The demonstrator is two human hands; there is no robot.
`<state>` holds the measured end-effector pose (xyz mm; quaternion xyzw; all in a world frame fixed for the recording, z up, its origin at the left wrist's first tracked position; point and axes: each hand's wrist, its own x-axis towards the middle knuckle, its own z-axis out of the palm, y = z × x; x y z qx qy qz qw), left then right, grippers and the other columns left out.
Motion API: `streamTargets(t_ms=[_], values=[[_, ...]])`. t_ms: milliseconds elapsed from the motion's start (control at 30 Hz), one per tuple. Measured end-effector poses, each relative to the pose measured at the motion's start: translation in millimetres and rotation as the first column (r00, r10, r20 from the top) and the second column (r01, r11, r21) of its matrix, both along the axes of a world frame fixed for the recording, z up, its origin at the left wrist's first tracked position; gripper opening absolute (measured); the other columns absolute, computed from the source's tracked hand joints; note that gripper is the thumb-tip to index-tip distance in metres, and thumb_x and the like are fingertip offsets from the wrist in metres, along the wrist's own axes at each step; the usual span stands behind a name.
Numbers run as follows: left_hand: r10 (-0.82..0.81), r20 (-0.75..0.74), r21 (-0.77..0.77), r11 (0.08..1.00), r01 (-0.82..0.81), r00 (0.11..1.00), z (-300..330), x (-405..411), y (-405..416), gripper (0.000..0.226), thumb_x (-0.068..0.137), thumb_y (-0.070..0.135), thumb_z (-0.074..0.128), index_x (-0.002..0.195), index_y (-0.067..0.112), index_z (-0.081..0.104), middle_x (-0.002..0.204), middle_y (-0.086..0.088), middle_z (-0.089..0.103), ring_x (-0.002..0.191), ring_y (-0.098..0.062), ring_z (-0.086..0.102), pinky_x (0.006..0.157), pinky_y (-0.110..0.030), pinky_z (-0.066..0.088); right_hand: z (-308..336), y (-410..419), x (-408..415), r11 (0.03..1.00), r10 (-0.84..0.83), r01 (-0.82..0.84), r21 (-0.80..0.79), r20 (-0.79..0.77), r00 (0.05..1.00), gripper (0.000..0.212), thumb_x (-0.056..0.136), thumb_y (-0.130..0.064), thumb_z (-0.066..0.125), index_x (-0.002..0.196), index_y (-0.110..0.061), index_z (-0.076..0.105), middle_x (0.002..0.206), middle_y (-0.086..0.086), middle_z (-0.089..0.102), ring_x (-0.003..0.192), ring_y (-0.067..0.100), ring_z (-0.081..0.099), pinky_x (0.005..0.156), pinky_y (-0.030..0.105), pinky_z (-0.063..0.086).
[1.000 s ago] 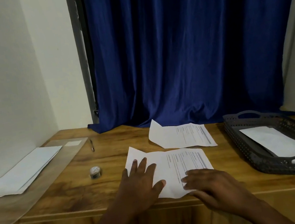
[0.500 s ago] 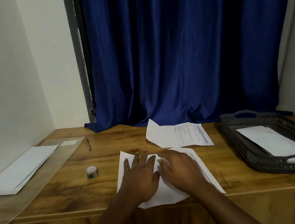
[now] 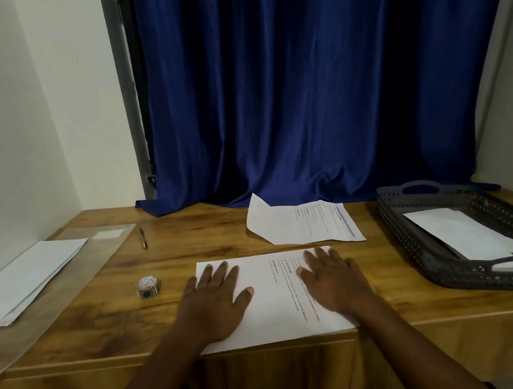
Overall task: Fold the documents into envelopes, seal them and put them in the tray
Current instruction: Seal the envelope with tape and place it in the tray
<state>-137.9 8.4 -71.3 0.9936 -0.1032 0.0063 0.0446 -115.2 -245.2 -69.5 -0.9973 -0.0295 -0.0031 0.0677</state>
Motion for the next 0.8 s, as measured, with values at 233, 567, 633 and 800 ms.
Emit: streamTargets(t_ms=[233,567,633,800], values=[[0.065,0.036,0.134,0.988,-0.069,0.997,11,-5,-8,0.075,0.1,0.066,0.012,0.162,0.024,0.007,0.17,-0.005,-0.001,0.156,-0.034,-0.007,0.12,-0.064,-0.007,13,3,-11,0.981,-0.128,0.14,-0.135,0.097,0.987,0.069,0.103,-0.057,0.019,0.16,-0.017,0.016,0.169,0.013,0.005,0.155,0.039,0.0,0.122,0.062,0.006],[-0.06,0.042,0.01,0.998,0.059,0.997,-5,-6,-28,0.104,0.07,0.075,-0.022,0.162,0.033,0.005,0.17,0.006,-0.002,0.157,-0.024,-0.007,0.123,-0.059,-0.003,-2,50,-30,0.986,0.169,-0.169,0.001,0.034,0.985,0.06,0.105,-0.054,0.016,0.161,-0.033,0.009,0.17,-0.004,0.001,0.157,0.02,-0.004,0.124,0.048,-0.004],[-0.06,0.012,0.007,0.998,0.06,0.998,-3,-6,-23,0.126,0.053,0.086,-0.035,0.161,0.034,0.001,0.17,0.007,-0.005,0.156,-0.023,-0.008,0.123,-0.059,-0.004,-2,32,-28,0.989,0.145,-0.145,-0.013,0.011,0.989,0.065,0.102,-0.063,0.013,0.16,-0.036,0.004,0.17,-0.005,-0.004,0.156,0.021,-0.006,0.124,0.048,-0.005],[-0.021,-0.008,-0.002,1.0,0.021,1.0,-1,-9,-26,0.122,0.055,0.092,-0.025,0.161,0.035,0.0,0.17,0.007,-0.007,0.156,-0.023,-0.009,0.121,-0.061,-0.007,-2,-31,-24,0.995,-0.099,0.099,0.025,0.01,0.995,0.085,0.093,-0.077,0.012,0.161,-0.026,0.004,0.17,0.001,0.001,0.156,0.025,0.0,0.125,0.054,0.003]])
